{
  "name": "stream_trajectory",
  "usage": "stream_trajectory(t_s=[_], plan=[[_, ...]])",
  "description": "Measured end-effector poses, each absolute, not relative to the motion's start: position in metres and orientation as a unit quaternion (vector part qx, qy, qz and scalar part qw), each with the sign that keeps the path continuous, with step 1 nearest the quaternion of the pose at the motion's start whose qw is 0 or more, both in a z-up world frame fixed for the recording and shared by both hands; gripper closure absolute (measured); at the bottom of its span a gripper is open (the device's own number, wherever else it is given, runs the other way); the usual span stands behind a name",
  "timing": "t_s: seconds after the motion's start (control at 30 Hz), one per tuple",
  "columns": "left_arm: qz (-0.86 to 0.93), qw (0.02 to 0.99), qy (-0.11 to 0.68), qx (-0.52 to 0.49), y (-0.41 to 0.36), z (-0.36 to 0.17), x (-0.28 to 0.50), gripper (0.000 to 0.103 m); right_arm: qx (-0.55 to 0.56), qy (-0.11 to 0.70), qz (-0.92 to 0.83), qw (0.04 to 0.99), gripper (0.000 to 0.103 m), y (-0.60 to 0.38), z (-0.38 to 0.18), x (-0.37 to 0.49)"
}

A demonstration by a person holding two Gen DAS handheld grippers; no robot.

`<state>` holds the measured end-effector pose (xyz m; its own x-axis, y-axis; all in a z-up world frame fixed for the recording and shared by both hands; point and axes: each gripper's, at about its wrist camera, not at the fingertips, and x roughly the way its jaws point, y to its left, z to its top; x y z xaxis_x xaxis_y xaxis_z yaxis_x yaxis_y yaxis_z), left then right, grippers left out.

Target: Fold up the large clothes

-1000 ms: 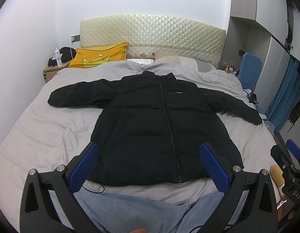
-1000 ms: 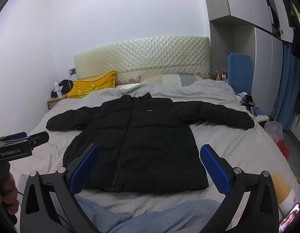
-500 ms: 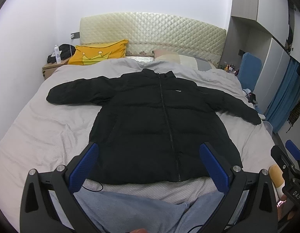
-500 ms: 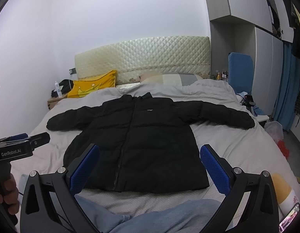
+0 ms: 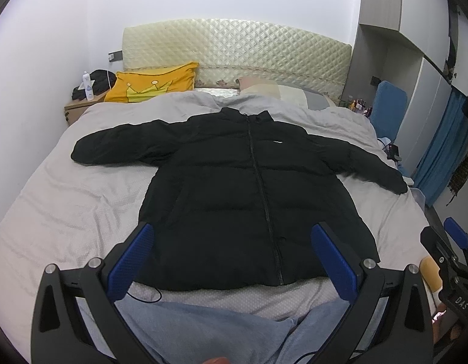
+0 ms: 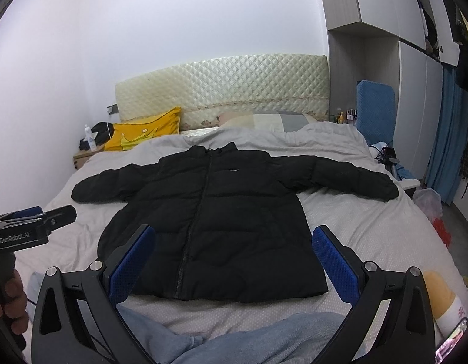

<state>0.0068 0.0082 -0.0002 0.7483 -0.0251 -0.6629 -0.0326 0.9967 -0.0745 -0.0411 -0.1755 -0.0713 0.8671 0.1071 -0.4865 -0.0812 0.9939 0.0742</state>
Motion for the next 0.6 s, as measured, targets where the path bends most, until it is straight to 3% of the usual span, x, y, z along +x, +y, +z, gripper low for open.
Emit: stream_trajectory(t_s=[0.6], plan=[[-0.022, 0.945, 0.325, -0.015, 0.002, 0.008, 0.050, 0.000, 0.025, 0.255, 0.033, 0.966, 0.000, -0.191, -0.077, -0.006]])
